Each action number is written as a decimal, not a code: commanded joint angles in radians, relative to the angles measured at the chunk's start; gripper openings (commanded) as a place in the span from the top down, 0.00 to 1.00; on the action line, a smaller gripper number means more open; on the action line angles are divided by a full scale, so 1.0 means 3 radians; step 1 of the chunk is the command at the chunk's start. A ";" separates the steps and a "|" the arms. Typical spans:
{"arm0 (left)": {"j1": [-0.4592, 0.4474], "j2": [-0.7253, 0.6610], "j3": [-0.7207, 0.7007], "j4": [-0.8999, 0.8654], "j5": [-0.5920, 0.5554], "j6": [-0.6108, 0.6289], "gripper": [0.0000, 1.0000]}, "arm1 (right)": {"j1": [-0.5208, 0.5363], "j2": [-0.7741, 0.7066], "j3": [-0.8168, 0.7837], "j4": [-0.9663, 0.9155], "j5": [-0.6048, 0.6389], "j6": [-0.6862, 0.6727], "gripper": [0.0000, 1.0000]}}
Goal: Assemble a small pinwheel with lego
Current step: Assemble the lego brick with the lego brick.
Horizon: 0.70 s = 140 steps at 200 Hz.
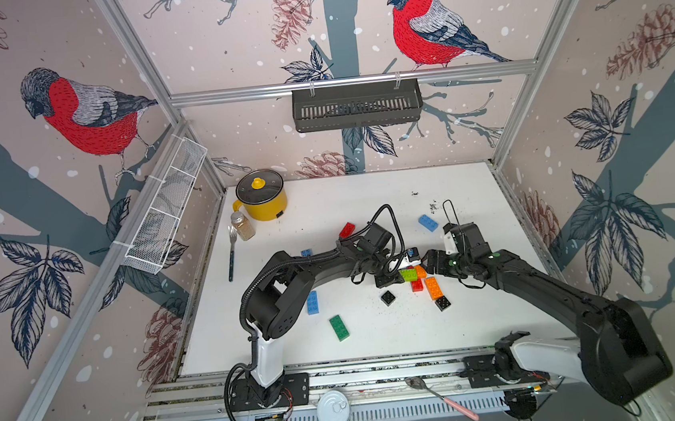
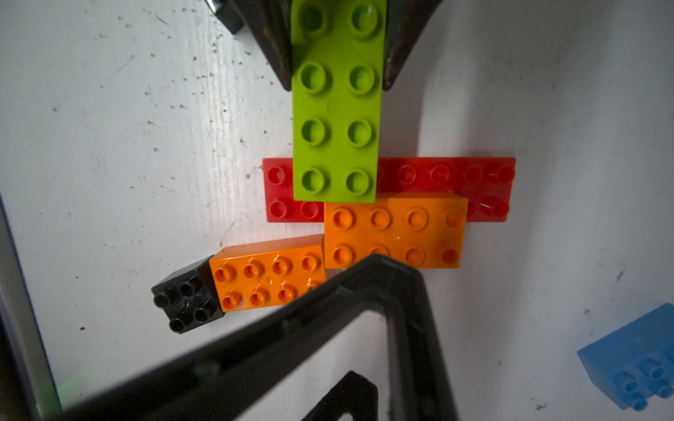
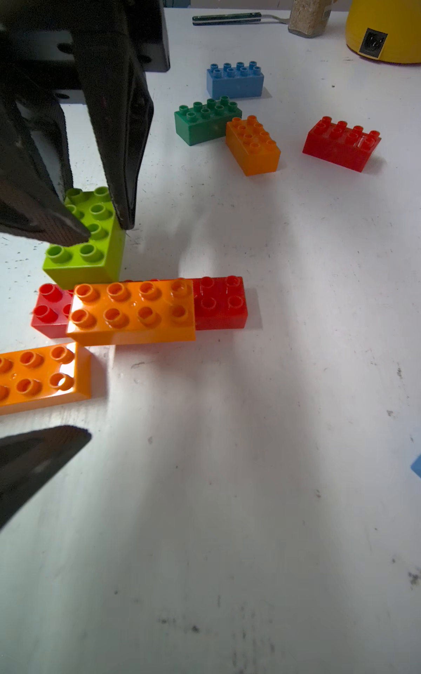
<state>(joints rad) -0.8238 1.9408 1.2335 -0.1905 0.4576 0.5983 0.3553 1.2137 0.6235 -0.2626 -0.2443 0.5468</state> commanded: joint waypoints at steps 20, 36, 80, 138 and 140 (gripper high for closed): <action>0.0028 0.0040 0.0056 -0.0014 0.0083 -0.0016 0.88 | 0.0069 0.0057 0.0018 0.0090 -0.0049 -0.0041 0.21; 0.0031 0.0058 0.0070 -0.0025 0.0065 -0.0023 0.88 | 0.0084 0.0097 0.0023 0.0101 -0.0042 -0.0048 0.22; 0.0032 0.0131 0.0124 -0.0062 0.0066 -0.0070 0.88 | 0.0173 0.0252 0.0074 0.0081 0.0045 -0.0078 0.24; 0.0036 0.0208 0.0194 -0.0109 0.0046 -0.0147 0.89 | 0.0208 0.0326 0.0054 0.0073 0.0134 -0.0084 0.32; 0.0036 0.0209 0.0195 -0.0111 0.0050 -0.0148 0.89 | 0.0208 0.0326 0.0050 0.0073 0.0138 -0.0082 0.32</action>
<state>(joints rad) -0.8139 1.9972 1.2831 -0.1955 0.4675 0.5568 0.4122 1.3041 0.6376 -0.2466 -0.2340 0.5270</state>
